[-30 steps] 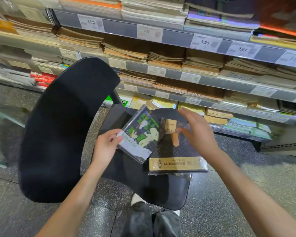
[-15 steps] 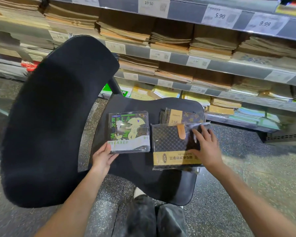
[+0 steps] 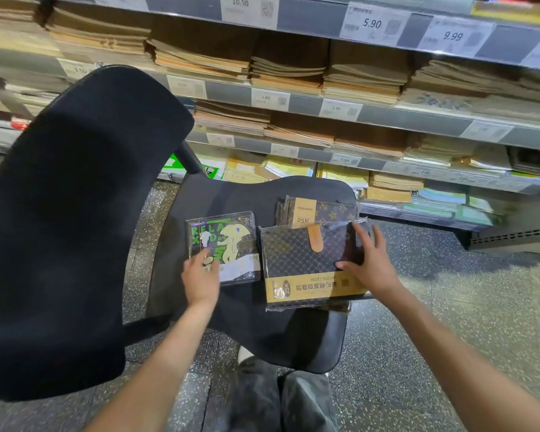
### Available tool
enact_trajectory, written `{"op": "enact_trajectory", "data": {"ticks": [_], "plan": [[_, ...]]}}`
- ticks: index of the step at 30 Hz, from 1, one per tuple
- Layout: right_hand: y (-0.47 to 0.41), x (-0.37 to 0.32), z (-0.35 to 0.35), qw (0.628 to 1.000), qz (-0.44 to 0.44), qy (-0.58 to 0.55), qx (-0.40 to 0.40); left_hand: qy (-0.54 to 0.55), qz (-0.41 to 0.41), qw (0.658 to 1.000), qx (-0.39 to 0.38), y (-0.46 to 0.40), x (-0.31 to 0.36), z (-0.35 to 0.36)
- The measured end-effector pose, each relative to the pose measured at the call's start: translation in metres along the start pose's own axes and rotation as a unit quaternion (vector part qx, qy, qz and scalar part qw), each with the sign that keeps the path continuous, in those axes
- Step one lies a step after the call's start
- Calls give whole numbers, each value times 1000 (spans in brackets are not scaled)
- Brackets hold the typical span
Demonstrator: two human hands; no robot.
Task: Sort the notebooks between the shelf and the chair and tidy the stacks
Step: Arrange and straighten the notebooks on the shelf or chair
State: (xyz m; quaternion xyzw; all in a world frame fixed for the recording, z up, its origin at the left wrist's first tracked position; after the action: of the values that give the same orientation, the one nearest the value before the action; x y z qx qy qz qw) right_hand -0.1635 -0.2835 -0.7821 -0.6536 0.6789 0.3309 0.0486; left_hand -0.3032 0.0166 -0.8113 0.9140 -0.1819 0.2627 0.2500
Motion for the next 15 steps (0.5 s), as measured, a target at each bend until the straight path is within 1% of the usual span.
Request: {"op": "enact_trajectory", "data": {"ticks": [1,2,3,4,5,6,8,9,11,13,15], "plan": [[-4,-3,-3,1000,4,-21,-1,45,-1,998,-48,16,13,9],[-9,-6,-6,999,6,-38,-3,76,-27,990,-113,36,24,20],[-13,-9,-9,999,3,-45,-5,94,-75,978,-173,56,29,31],[-15,-11,-10,999,-2,-43,-9,112,-132,961,-215,75,32,41],[-17,-12,-11,999,-6,-36,-13,134,-187,945,-234,90,33,48],[-17,-12,-11,999,-4,-31,-20,166,-226,931,-234,101,35,51],[-15,-7,-11,999,13,-32,-37,231,-267,913,-204,107,37,52],[-13,-3,-11,998,24,-37,-43,252,-266,911,-189,103,37,52],[-5,7,-14,997,53,-54,-34,259,-217,925,-171,90,43,50],[6,20,-16,993,87,-79,-6,222,-130,954,-156,71,58,48],[22,33,-12,985,120,-126,12,192,-42,970,-140,51,80,49]]}}
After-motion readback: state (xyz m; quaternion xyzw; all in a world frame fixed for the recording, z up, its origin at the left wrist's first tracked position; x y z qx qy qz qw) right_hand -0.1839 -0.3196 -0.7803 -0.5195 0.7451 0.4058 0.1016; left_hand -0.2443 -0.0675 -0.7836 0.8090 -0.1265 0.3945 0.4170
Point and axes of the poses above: each hand's wrist, its own y-axis away from the middle knuckle, its own z-axis out of the palm, x = y × z, the point moved 5 cm from there along -y, towards the middle knuckle, and after that the axes turned 10 degrees about x, right-handed, at the moved point
